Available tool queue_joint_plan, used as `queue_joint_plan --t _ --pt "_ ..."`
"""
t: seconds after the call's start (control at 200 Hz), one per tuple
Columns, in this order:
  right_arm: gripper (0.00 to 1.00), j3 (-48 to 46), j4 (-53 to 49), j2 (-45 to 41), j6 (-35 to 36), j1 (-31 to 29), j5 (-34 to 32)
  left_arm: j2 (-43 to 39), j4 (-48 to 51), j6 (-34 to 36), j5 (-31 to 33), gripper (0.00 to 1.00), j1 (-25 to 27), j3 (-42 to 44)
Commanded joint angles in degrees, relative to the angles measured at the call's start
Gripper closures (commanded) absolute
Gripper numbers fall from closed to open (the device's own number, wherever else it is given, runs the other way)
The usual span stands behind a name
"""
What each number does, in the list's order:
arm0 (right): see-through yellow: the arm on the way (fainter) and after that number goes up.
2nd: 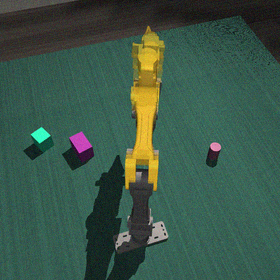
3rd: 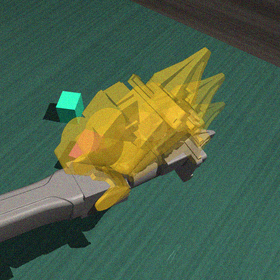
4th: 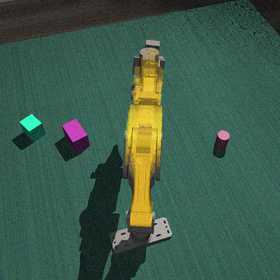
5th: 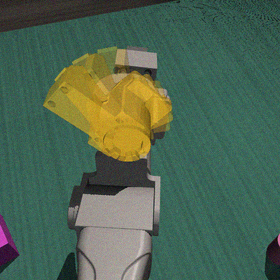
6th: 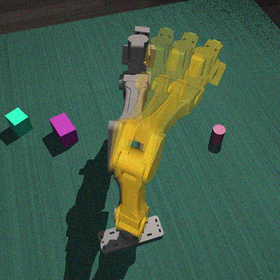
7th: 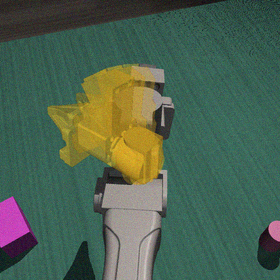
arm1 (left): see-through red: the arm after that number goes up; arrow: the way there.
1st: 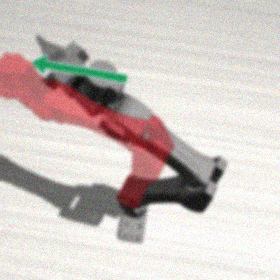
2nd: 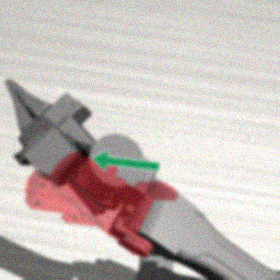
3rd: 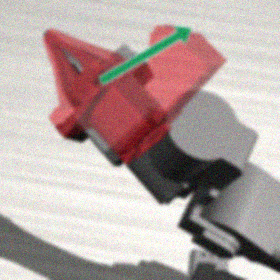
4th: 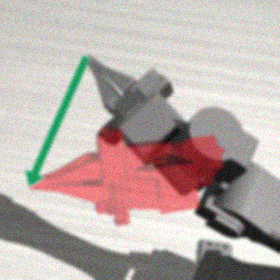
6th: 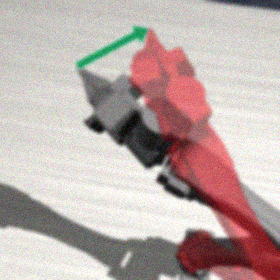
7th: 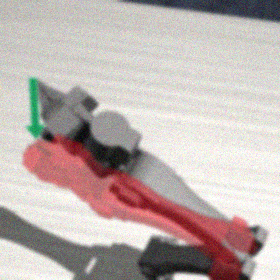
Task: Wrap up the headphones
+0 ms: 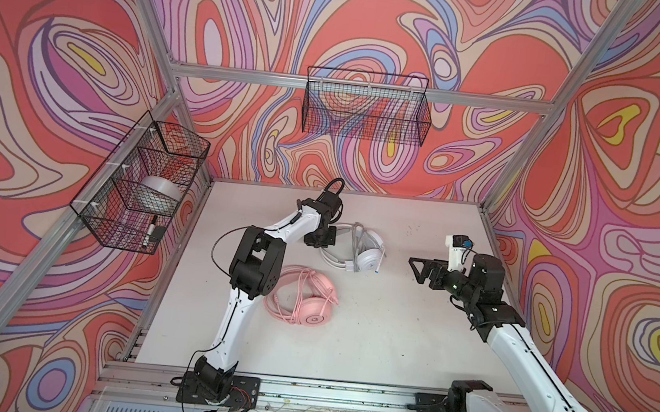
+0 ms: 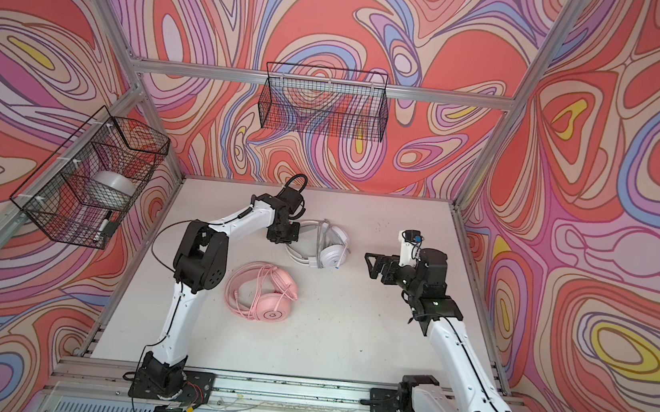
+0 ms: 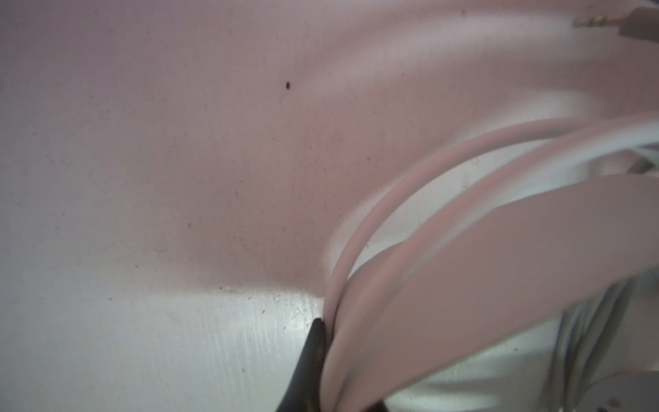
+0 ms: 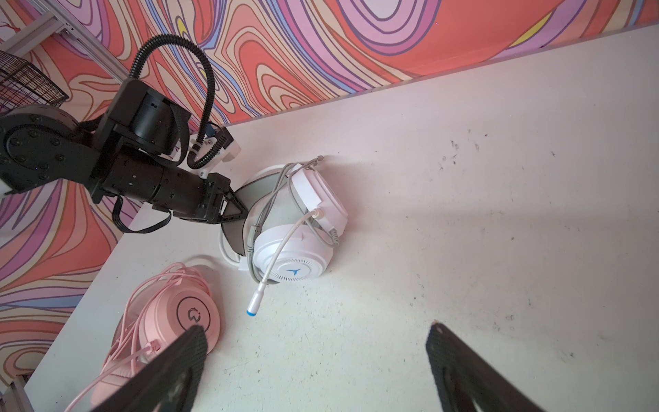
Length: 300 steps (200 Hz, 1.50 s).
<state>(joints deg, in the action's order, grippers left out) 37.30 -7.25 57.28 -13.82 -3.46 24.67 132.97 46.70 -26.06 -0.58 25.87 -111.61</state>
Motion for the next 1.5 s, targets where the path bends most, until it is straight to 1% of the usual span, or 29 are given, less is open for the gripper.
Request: queue_joint_plan --t 0.0,0.065,0.215,0.346,0.481,0.641,0.776,0.887,1.017,1.087,1.152,1.192,1.277,1.382,1.498 --pt "0.02 0.2 0.2 0.6 -0.5 0.0 -0.1 1.5 -0.4 1.4 -0.1 0.85 0.0 -2.1" --pt "0.02 0.2 0.2 0.9 -0.7 0.0 -0.1 2.2 -0.1 1.8 0.2 0.83 0.1 -2.9" --pt "0.02 0.2 0.1 0.9 -0.5 0.0 0.1 3.3 1.1 2.8 0.6 0.73 -0.2 -4.8" --pt "0.01 -0.1 -0.6 0.7 0.6 0.0 -0.1 3.2 0.8 2.8 0.4 0.59 -0.6 -5.0" --pt "0.01 -0.5 -0.5 0.9 0.6 0.0 -0.4 2.9 0.9 2.0 -0.4 0.50 -0.6 -5.4" --pt "0.02 -0.3 -0.3 0.9 0.6 0.0 -0.6 2.4 1.2 0.2 -0.7 0.30 -0.6 -5.5" --pt "0.01 -0.2 -0.3 1.0 0.8 0.0 -0.8 1.0 1.5 -0.6 0.4 0.18 -0.6 -5.3" --pt "0.01 0.9 -0.4 2.1 0.3 0.0 -1.4 -1.2 1.9 -0.9 2.5 0.14 -0.6 -5.2" --pt "0.02 5.0 -0.7 3.7 -0.6 0.0 -1.6 -5.0 1.9 -1.4 5.7 0.10 -0.6 -5.2" --pt "0.02 6.7 -0.6 4.5 0.1 0.0 -2.2 -7.9 2.0 -1.2 7.4 0.06 -0.6 -5.4" --pt "0.02 8.1 -0.5 5.7 1.1 0.0 -3.2 -11.1 1.8 -0.8 10.3 0.02 -0.6 -4.8" --pt "0.02 8.9 -0.7 6.5 2.3 0.0 -4.1 -13.4 1.1 0.2 12.0 0.00 -0.6 -3.6" --pt "0.02 10.2 -0.2 8.2 4.9 0.0 -6.7 -19.6 -2.4 3.6 14.5 0.00 -0.6 0.9" --pt "0.01 10.8 1.9 9.9 5.9 0.0 -9.9 -29.3 -10.3 7.8 17.3 0.00 -0.8 11.7" --pt "0.02 8.2 7.5 10.3 5.1 0.0 -14.6 -40.8 -21.1 11.6 20.3 0.00 -2.2 27.6"
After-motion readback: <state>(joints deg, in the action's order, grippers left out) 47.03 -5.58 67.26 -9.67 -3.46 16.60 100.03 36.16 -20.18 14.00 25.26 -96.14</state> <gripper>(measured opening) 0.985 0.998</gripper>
